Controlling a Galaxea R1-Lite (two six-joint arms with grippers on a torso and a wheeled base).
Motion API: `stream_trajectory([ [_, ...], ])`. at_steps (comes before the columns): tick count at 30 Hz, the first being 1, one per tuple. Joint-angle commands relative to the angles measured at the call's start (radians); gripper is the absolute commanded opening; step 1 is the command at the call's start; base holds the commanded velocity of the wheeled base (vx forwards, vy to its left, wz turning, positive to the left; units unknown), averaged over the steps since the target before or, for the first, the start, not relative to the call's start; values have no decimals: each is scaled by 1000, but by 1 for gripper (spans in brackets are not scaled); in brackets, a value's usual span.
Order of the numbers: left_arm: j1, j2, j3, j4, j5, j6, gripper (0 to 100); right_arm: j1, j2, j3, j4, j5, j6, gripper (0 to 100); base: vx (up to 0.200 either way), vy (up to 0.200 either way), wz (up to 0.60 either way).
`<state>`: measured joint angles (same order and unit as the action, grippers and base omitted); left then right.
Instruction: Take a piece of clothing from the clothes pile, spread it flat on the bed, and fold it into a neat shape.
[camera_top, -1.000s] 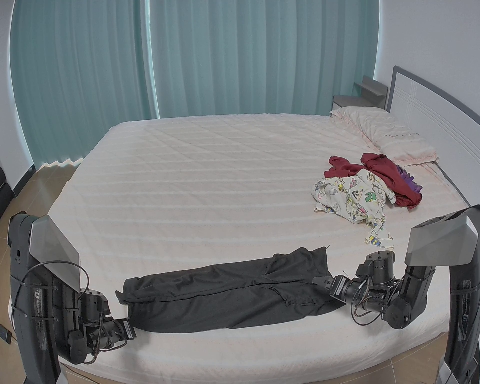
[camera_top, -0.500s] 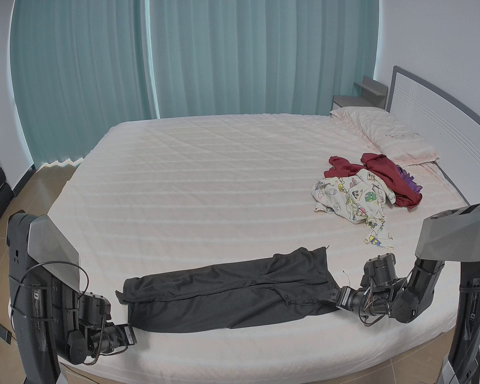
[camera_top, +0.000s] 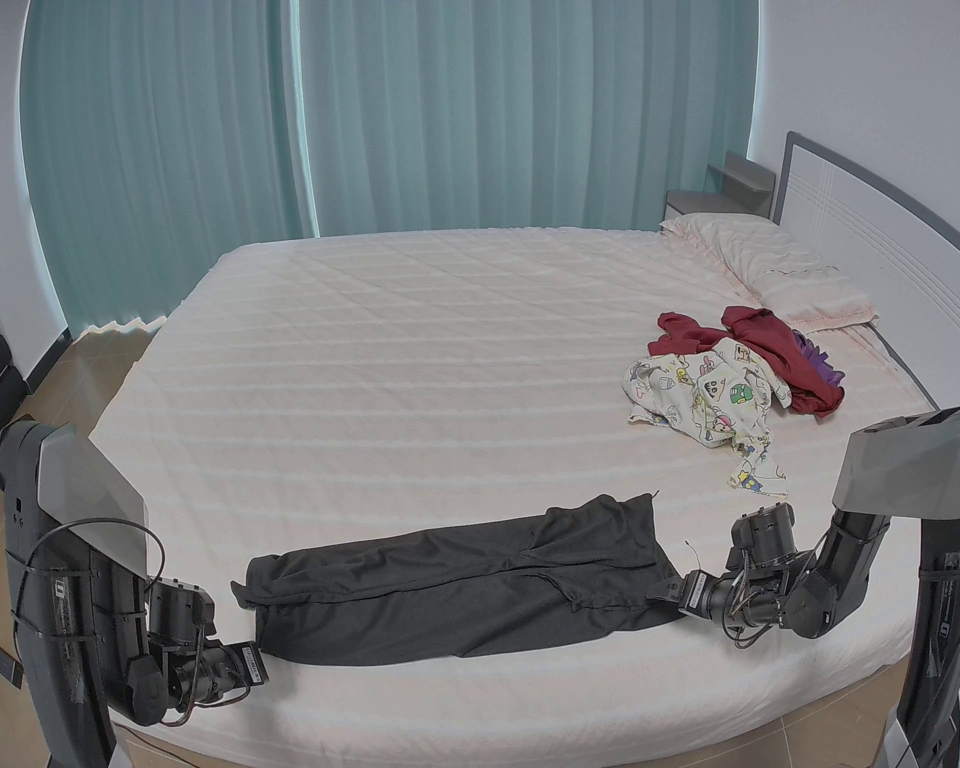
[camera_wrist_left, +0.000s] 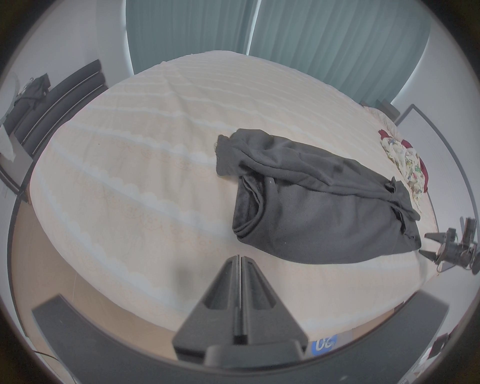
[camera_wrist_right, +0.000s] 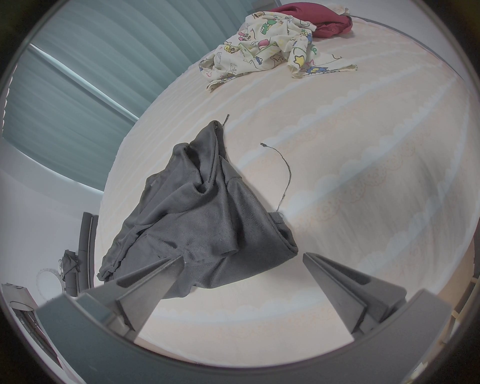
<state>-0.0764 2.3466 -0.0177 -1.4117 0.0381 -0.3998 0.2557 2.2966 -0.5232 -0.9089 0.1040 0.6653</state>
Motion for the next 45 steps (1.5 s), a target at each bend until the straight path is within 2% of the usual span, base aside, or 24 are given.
stream_trajectory([
  [1,6,-39,18,4,-7,-39,0,0,7,9,-2,0,-7,100,0,0,0],
  [5,3,-33,16,0,-12,-50,0,-1,6,12,-2,0,-13,100,0,0,0],
  [9,1,-33,16,-43,-75,-68,0,-9,1,17,-7,0,-21,100,0,0,0],
  [10,1,-33,16,-47,-78,-73,100,-10,3,17,-7,0,-23,100,0,0,0],
  [15,7,-18,13,-52,-142,-71,100,-9,6,20,-8,0,-33,100,0,0,0],
  [16,18,13,10,-64,-195,-60,100,-9,6,22,-10,0,-35,100,0,0,0],
  [18,46,49,10,-116,-222,-11,100,-7,4,22,-10,0,-35,100,0,0,0],
  [21,56,117,5,-159,-225,58,100,-7,4,29,-10,2,-41,100,0,0,0],
  [23,55,140,-15,-159,-214,67,100,-7,6,31,-10,2,-52,100,0,0,0],
  [33,46,146,-81,-159,-214,39,100,-9,1,35,-11,2,-58,100,0,0,0],
  [34,44,146,-85,-159,-213,24,0,-10,1,38,-11,2,-58,100,0,0,0],
  [38,35,138,-90,-159,-207,-37,0,-9,14,25,-13,2,-49,100,0,0,0],
  [45,35,109,-27,-159,-208,-42,0,-9,52,14,-77,0,-49,100,0,0,0],
])
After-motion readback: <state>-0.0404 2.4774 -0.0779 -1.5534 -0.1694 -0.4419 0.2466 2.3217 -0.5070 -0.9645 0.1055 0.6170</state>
